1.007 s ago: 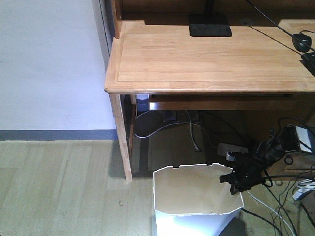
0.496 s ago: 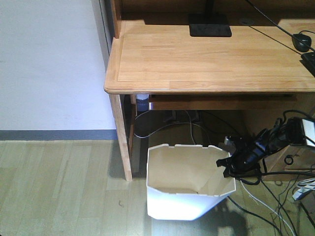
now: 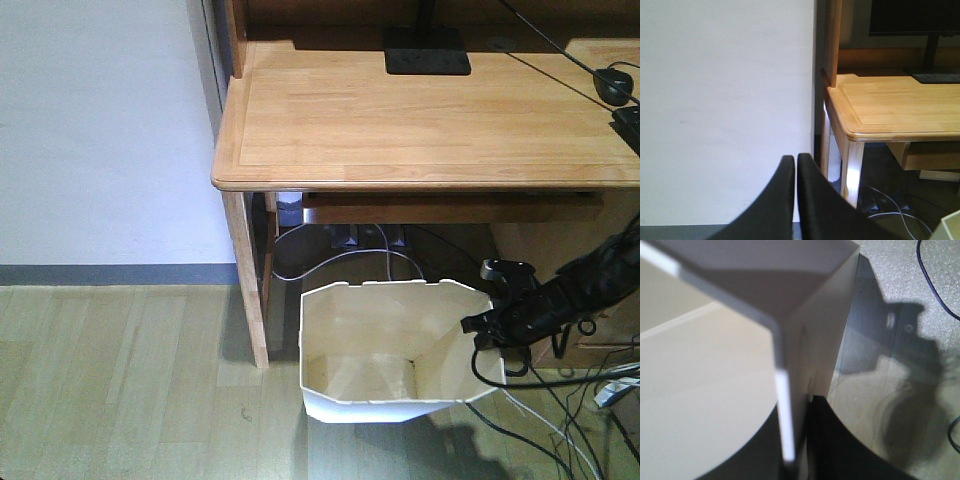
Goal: Move trash bin to bedside with robot
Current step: 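Close the right gripper on the bin rim and pull it out from under the desk, then hold the bin with the right gripper while the base turns toward the bed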
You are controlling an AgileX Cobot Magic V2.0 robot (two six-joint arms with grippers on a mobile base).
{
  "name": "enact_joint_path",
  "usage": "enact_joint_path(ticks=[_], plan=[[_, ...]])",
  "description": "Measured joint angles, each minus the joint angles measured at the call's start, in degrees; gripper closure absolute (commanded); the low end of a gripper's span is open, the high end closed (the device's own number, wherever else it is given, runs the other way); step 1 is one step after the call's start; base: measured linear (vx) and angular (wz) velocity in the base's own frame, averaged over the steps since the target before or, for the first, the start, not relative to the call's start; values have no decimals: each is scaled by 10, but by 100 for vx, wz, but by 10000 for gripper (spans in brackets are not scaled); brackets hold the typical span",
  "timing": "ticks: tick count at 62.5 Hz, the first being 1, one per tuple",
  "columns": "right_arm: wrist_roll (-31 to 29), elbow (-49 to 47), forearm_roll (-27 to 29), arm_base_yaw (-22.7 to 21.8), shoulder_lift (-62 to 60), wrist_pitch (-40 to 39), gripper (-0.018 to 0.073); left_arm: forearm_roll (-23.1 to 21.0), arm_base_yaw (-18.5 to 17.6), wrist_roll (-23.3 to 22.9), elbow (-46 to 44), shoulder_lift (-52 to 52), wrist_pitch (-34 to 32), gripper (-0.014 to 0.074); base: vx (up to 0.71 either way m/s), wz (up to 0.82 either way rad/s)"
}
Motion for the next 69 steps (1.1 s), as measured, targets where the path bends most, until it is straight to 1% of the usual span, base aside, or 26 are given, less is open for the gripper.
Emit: enact_joint_path(ticks=[12, 19, 25, 44, 69], plan=[[-69, 106, 42, -3, -91, -6, 564, 0, 0, 0, 0, 0, 0, 603, 0, 0], [-110, 150, 86, -3, -125, -6, 564, 0, 0, 0, 0, 0, 0, 603, 0, 0], [-133, 169, 116, -3, -139, -4, 564, 0, 0, 0, 0, 0, 0, 603, 0, 0], [-144, 173, 135, -2, -142, -3, 564, 0, 0, 0, 0, 0, 0, 603, 0, 0], [-144, 173, 137, -2, -142, -7, 564, 0, 0, 0, 0, 0, 0, 603, 0, 0]])
